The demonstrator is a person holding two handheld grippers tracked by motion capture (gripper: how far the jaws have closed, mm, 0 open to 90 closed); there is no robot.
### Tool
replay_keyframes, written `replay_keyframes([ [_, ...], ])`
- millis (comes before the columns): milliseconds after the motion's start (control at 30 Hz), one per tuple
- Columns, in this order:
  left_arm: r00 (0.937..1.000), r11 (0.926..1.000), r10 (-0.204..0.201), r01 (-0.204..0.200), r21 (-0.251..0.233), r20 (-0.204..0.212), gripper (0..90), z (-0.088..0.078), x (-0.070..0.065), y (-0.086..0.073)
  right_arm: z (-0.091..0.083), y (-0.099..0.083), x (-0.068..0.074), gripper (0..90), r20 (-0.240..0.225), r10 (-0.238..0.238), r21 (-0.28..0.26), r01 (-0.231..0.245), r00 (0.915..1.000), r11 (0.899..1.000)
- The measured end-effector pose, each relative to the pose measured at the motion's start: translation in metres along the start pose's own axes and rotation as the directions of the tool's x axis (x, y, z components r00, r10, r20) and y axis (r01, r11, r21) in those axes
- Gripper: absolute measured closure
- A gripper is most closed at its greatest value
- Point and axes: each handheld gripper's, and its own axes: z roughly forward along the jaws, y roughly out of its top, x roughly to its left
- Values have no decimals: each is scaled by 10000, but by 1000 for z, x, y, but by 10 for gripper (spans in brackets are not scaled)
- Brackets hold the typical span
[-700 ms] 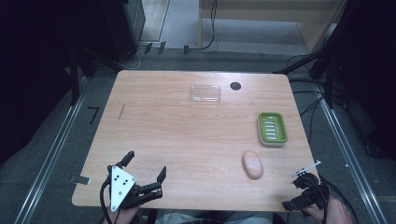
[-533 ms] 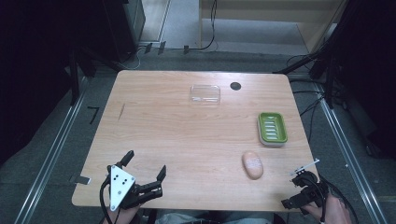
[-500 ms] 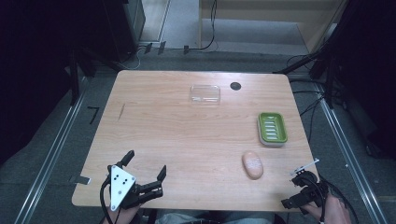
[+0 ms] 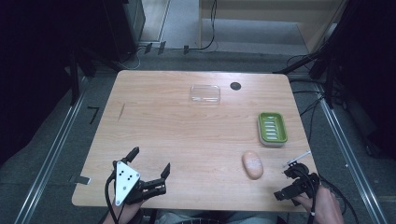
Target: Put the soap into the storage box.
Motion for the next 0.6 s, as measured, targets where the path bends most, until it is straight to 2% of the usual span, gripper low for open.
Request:
replay_keyframes([
  [33, 10000, 10000, -57, 58, 5, -81, 0, 1, 0, 0, 0, 3, 1, 0, -7, -19, -44, 19, 10000, 10000],
  [133, 10000, 10000, 27, -27, -11, 56, 0, 1, -1, 0, 0, 14, 5, 0, -18, -88, -72, 87, 10000, 9999],
  [200, 9999, 10000, 83, -83, 0, 89, 0, 2, -2, 1, 1, 25, 10, 0, 16, -333, -114, 333, 9994, 9994],
  [600, 9995, 9996, 285, -285, 30, 132, 0, -1, -3, 0, 3, 54, 24, 0, -71, -699, -114, 699, 9975, 9975],
])
